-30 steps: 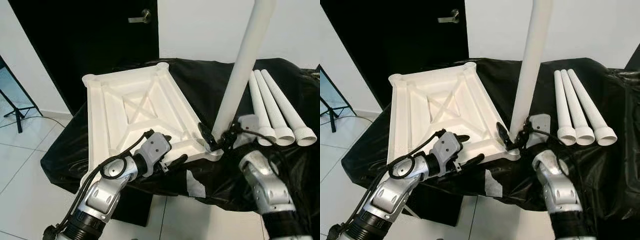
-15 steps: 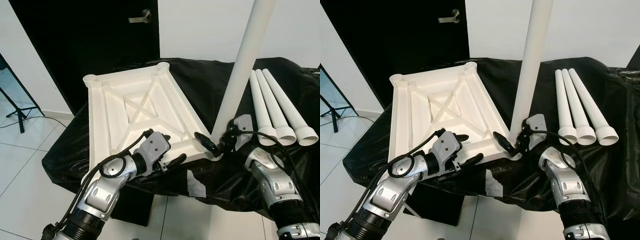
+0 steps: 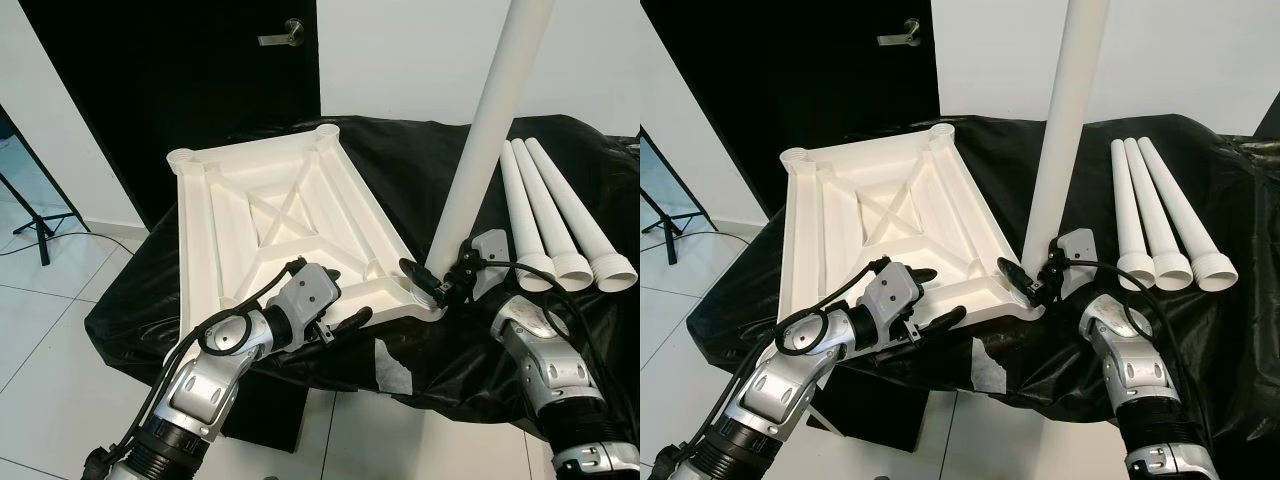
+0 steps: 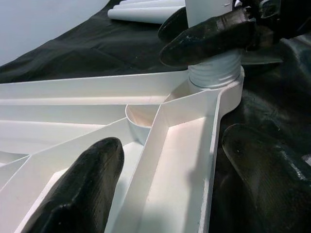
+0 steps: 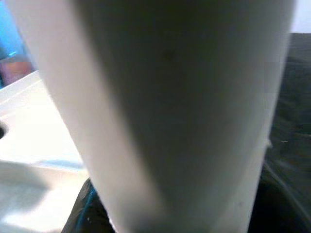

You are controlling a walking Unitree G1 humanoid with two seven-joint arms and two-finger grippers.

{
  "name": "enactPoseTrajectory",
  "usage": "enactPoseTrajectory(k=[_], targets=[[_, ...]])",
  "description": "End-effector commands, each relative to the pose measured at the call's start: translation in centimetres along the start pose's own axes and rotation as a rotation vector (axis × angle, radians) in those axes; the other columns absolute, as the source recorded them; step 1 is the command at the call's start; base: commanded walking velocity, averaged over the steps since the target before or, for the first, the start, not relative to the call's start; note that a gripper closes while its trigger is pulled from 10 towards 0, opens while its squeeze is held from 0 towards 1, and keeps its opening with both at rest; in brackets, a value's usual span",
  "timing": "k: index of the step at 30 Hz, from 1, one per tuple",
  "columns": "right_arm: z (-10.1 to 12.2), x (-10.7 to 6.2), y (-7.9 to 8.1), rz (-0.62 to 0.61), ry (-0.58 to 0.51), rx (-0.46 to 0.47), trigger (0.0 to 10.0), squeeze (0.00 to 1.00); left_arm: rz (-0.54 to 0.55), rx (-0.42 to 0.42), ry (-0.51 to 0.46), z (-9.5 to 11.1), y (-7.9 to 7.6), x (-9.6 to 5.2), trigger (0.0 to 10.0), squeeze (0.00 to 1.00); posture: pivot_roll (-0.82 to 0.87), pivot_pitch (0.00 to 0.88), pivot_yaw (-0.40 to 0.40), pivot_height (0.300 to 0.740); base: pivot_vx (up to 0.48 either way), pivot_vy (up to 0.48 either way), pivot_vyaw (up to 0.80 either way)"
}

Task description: Building children table

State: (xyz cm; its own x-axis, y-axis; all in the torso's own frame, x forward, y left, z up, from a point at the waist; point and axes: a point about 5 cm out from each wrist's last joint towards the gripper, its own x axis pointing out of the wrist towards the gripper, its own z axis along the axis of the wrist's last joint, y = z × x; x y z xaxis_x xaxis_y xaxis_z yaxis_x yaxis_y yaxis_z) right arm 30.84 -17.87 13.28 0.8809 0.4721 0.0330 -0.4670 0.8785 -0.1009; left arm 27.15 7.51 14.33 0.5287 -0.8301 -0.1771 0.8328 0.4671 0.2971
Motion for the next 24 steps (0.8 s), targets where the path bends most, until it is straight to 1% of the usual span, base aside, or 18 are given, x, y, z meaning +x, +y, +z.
enactPoseTrajectory(k=[1,3,5,9,12,15,17,18,19,21,22,24], targets=[[-0.5,-0.2,-0.4,-0.096,0.037,-0.007,10.0,0.0,0.014,0.017,0.008,-0.1,0.5,-0.2,10.0,0.0,0.01,0.0,0.035,0.74,0.0,0.0,0.0],[-0.7,-0.2,-0.2,-0.145,0.049,0.005,10.0,0.0,0.015,0.017,0.008,-0.1,0.5,-0.2,10.0,0.0,0.01,0.0,0.035,0.74,0.0,0.0,0.0],[-0.7,-0.3,0.0,-0.159,0.05,0.012,10.0,0.0,0.015,0.017,0.008,0.0,0.5,-0.2,10.0,0.0,0.01,0.0,0.035,0.74,0.0,0.0,0.0],[-1.2,-0.8,1.2,-0.334,0.066,0.039,10.0,0.0,0.017,0.017,0.007,0.0,0.4,-0.2,10.0,0.0,0.0,0.0,0.031,0.74,0.0,0.0,0.0],[-1.2,-0.9,1.4,-0.351,0.065,0.05,10.0,0.0,0.017,0.017,0.007,0.0,0.4,-0.2,10.0,0.0,0.0,0.0,0.031,0.74,0.0,0.0,0.0],[-1.0,-1.0,2.6,-0.451,0.046,0.067,10.0,0.0,0.017,0.017,0.007,-0.1,0.4,-0.2,10.0,0.0,0.0,0.0,0.03,0.74,0.0,0.0,0.0],[-1.0,-1.0,2.6,-0.451,0.046,0.067,10.0,0.0,0.017,0.017,0.007,-0.1,0.4,-0.2,10.0,0.0,0.0,0.0,0.03,0.74,0.0,0.0,0.0],[-0.9,-1.1,2.9,-0.49,0.042,0.069,10.0,0.0,0.017,0.016,0.006,-0.1,0.5,-0.2,10.0,0.0,0.0,0.0,0.03,0.74,0.0,0.0,0.0],[-0.9,-1.1,2.9,-0.49,0.042,0.069,10.0,0.0,0.017,0.016,0.006,-0.1,0.5,-0.2,10.0,0.0,0.0,0.0,0.03,0.74,0.0,0.0,0.0],[-1.0,-1.2,3.7,-0.548,0.048,0.083,10.0,0.0,0.016,0.016,0.005,0.0,0.5,-0.2,10.0,0.0,0.0,0.0,0.032,0.74,0.0,0.0,0.0],[-1.0,-1.2,3.7,-0.548,0.048,0.083,10.0,0.0,0.016,0.016,0.005,0.0,0.5,-0.2,10.0,0.0,0.0,0.0,0.032,0.74,0.0,0.0,0.0],[-1.0,-1.2,4.4,-0.575,0.05,0.091,10.0,0.0,0.011,0.016,0.005,-0.1,0.4,-0.2,10.0,0.0,0.0,0.0,0.04,0.74,0.0,0.0,0.0]])
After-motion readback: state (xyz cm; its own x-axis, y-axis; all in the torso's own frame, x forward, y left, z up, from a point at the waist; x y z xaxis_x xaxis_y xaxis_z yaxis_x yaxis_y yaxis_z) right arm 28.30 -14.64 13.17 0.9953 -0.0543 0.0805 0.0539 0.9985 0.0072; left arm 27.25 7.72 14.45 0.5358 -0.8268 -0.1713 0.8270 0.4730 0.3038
